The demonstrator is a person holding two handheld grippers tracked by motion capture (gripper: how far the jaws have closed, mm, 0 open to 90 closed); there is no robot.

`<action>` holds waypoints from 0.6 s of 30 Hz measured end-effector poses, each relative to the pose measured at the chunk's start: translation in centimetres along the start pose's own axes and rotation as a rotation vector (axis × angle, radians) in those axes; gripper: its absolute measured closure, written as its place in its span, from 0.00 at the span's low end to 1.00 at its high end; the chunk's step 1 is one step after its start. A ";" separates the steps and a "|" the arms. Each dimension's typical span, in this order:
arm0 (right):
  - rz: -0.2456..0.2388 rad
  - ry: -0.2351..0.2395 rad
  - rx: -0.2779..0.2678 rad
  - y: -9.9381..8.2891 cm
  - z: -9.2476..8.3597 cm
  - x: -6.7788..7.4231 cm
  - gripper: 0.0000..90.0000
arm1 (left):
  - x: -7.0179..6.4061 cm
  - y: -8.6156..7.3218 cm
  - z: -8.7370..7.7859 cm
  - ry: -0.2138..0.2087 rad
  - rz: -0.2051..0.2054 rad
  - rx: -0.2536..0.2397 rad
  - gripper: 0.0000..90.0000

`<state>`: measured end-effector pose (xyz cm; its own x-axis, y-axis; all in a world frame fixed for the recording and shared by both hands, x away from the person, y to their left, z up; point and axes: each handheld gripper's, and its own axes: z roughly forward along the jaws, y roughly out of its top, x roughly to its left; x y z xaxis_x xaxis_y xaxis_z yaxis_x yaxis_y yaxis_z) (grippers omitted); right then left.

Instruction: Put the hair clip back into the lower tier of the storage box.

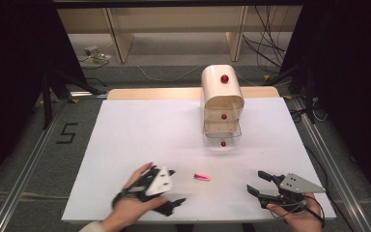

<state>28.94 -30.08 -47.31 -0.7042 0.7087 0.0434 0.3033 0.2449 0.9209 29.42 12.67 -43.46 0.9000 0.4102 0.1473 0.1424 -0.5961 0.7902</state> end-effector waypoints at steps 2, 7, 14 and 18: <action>-0.011 0.012 0.015 0.1 0.3 -0.2 0.38 | 0.4 -2.0 -2.0 0.042 -0.102 -0.040 0.18; -0.041 0.040 0.024 0.7 1.2 -0.1 0.38 | 1.7 -4.9 -3.5 0.084 -0.145 -0.054 0.18; -0.092 0.099 0.070 1.9 4.5 0.9 0.42 | 2.5 -5.6 -2.9 0.095 -0.192 -0.028 0.18; -0.112 0.117 0.092 2.6 5.9 1.2 0.46 | 2.7 -5.6 -3.0 0.101 -0.207 -0.040 0.19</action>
<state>32.65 -24.73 -47.17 -0.8052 0.5929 -0.0073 0.2725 0.3810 0.8835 29.84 19.20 -45.74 0.8071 0.5892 0.0367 0.3014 -0.4646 0.8327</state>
